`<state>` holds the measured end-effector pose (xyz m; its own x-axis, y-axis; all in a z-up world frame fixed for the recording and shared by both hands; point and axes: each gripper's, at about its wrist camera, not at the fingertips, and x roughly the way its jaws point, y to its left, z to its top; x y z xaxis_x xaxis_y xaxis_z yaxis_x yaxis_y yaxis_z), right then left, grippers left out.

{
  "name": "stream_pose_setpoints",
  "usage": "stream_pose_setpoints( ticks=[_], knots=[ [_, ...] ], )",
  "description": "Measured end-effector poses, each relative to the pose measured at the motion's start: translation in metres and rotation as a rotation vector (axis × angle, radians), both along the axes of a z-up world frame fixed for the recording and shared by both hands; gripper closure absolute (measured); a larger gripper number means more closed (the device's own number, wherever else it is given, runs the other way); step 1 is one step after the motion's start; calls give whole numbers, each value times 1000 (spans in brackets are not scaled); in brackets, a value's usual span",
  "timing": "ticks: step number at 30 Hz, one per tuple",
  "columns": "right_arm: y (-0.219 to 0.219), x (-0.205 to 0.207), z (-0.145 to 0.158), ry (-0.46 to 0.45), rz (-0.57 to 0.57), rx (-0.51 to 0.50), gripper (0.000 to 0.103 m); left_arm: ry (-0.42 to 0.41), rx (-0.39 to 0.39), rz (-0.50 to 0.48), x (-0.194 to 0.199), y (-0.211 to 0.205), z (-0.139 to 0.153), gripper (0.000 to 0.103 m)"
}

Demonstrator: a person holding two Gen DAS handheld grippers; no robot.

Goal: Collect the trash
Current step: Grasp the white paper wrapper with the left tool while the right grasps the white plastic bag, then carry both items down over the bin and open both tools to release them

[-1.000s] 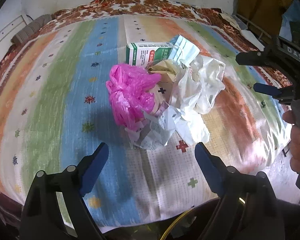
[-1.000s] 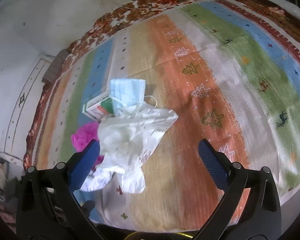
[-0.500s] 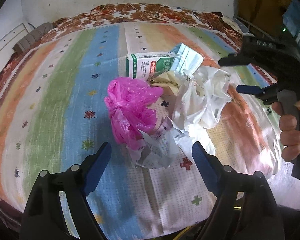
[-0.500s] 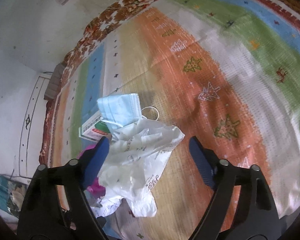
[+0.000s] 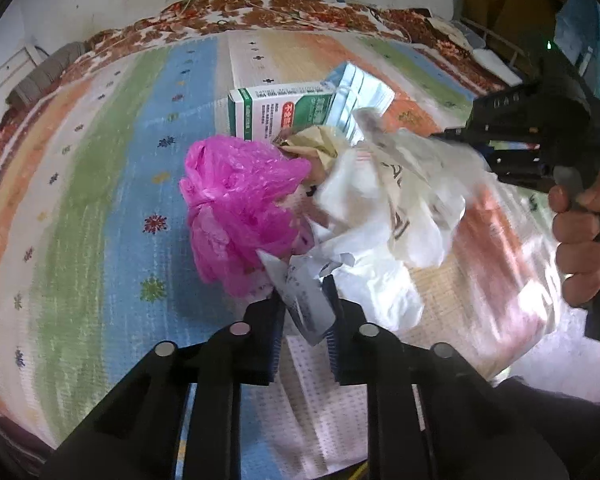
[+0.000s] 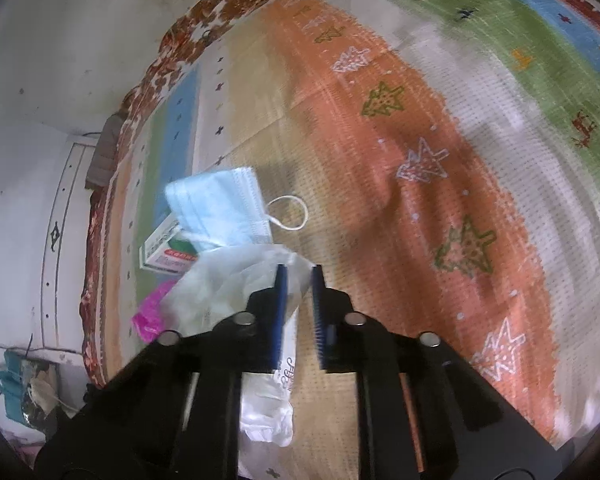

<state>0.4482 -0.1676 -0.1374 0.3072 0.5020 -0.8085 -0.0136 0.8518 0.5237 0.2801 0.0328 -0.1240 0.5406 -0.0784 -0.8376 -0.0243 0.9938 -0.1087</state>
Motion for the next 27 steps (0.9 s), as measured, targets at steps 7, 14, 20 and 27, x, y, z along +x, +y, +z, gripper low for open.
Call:
stream_pose_setpoints(
  ticks=[7,14,20,27],
  knots=[
    [-5,-1,18,-51,29,-51,102,6,-75,47,0,8,16,95],
    [-3,-17,42,-100,72,-116,103,-14,-147,75,-3,13,38,96],
    [10,-43,78,-231,170,-266,103,-52,-206,82,-8,16,61,96],
    [9,-67,93,-274,197,-298,103,-59,-232,109,-17,22,73,96]
  ],
)
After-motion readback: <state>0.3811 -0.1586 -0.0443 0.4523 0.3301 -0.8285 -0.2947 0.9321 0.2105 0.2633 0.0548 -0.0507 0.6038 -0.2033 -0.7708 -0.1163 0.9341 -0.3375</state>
